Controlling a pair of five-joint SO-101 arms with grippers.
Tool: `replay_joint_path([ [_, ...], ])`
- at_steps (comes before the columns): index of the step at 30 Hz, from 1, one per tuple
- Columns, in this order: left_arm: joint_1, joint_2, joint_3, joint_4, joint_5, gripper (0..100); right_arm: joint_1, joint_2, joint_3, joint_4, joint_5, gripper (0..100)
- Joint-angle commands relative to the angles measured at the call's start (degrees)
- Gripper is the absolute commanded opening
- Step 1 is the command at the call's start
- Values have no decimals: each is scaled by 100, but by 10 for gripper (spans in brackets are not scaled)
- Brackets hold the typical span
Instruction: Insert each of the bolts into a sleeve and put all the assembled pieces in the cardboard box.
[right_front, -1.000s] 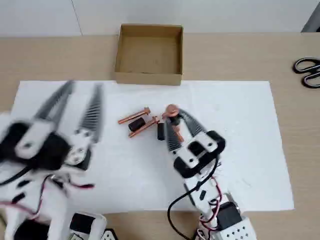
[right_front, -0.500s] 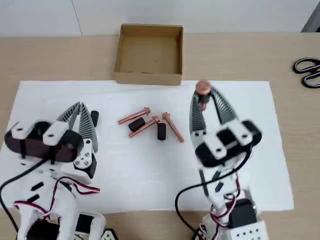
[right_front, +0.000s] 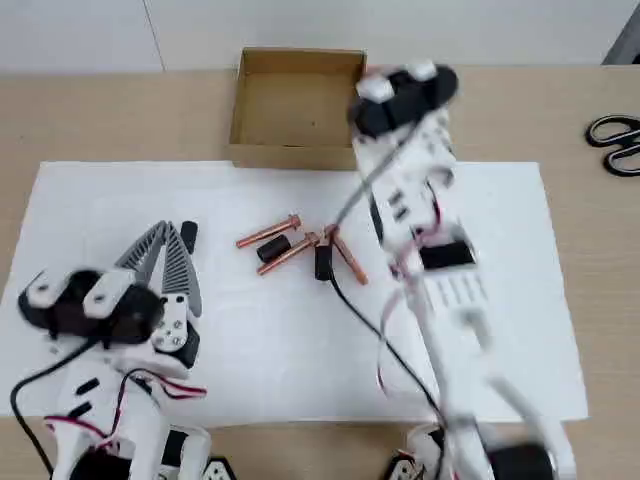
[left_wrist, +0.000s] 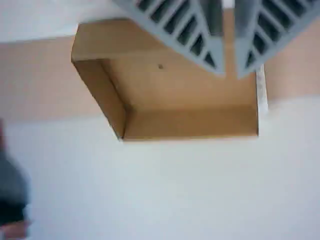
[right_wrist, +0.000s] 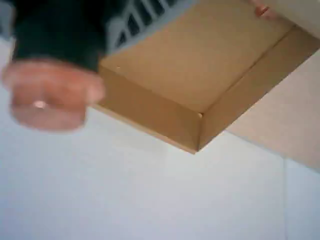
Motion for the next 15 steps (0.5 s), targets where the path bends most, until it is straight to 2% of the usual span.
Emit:
replay_joint_path([
  [1,-44,-35,4,-123,26,6,22,1622,-1767,-259,-9,5],
  [9,-44,-53,4,-132,26,6,-101,4593,-4976,-242,18,5],
  [15,-70,-53,4,-132,26,6,-365,6440,-6743,-286,1002,5],
])
